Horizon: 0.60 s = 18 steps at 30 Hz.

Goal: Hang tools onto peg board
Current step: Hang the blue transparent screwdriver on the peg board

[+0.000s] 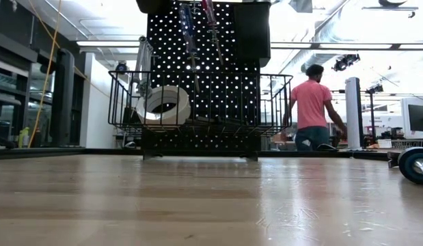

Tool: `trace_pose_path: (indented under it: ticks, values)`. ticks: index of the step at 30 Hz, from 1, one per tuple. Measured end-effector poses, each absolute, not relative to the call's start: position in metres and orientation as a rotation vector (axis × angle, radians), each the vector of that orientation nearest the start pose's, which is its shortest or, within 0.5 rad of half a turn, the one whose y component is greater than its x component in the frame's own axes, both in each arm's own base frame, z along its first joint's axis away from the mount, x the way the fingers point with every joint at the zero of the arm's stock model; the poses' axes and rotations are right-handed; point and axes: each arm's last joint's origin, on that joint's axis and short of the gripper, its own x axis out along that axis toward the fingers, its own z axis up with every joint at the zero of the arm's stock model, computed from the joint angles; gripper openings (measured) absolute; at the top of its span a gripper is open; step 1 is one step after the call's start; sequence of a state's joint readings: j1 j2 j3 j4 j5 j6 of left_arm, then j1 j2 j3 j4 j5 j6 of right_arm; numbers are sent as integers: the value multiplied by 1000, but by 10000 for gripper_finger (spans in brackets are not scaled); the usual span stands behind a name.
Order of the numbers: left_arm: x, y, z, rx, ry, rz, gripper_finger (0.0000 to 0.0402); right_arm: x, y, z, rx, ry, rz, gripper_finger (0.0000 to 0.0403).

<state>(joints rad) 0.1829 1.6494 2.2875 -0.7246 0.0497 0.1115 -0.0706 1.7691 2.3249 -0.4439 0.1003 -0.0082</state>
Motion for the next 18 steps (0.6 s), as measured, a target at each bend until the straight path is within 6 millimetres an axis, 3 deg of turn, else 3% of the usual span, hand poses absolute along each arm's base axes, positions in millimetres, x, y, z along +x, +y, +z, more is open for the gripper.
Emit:
trace_pose_path:
  ticks: [5,8,13,18]
  values:
    - [291,53,553,122,104,128,82,341,-26,554,-19,-111,-190,80]
    - [280,53,553,134,138,165,149,336,-27,557,-38,-109,-242,80]
    - [230,56,571,128,133,283,275,302,-28,578,-63,-159,-321,80]
    - [190,70,575,116,181,460,322,294,-30,577,-69,-121,-351,80]
